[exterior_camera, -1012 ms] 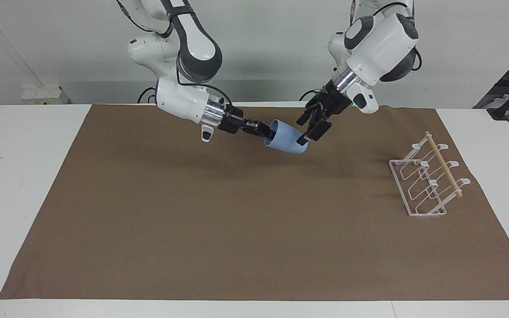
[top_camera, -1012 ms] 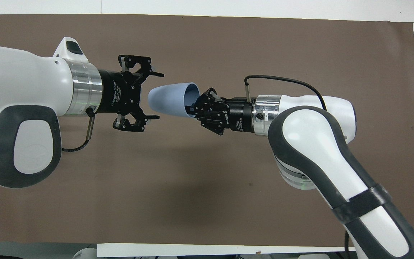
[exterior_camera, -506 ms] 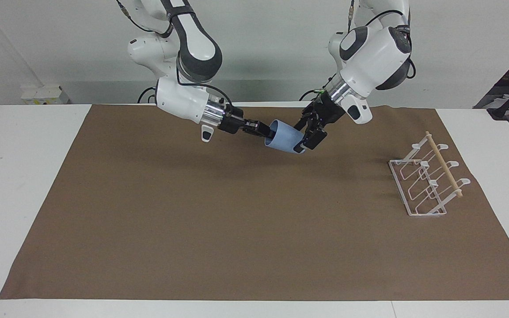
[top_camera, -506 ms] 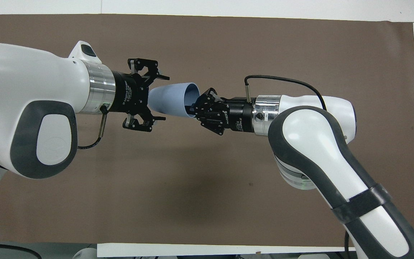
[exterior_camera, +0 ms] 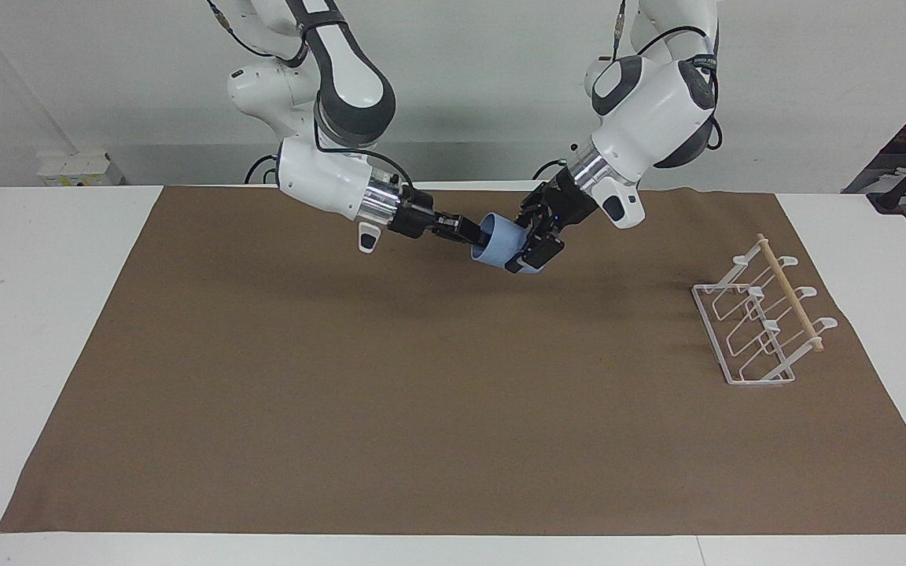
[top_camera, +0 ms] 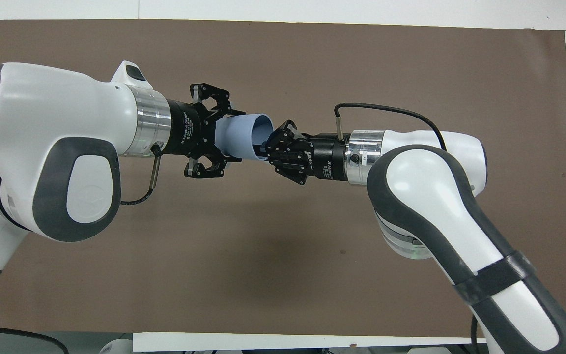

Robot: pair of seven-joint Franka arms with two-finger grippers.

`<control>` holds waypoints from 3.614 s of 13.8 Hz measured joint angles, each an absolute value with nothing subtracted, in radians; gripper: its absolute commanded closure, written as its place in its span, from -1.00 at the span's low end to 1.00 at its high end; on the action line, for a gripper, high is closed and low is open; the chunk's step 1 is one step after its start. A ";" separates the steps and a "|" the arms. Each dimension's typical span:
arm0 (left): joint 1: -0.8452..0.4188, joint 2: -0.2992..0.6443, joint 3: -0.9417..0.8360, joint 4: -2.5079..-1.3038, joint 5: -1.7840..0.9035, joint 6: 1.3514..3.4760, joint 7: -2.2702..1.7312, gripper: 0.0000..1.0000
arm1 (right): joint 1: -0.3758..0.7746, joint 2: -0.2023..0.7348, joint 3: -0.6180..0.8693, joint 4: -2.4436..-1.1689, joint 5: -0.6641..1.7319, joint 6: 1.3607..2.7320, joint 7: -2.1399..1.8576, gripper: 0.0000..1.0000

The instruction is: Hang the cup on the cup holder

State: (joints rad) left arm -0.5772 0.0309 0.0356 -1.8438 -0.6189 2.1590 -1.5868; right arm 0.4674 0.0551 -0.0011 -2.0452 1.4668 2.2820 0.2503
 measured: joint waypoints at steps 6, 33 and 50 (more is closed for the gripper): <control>-0.577 0.031 0.036 -1.844 -0.620 2.160 -1.604 0.44 | 0.460 0.050 -0.009 -2.036 1.441 2.299 0.244 -1.00; -0.347 0.176 0.059 -1.916 1.185 1.816 -1.910 0.43 | 0.046 -0.006 -0.138 -1.537 -0.061 1.338 -0.043 -1.00; -0.316 0.255 0.053 -1.936 1.206 1.871 -1.990 -0.35 | 0.046 -0.018 -0.142 -1.536 -0.060 1.335 -0.043 -1.00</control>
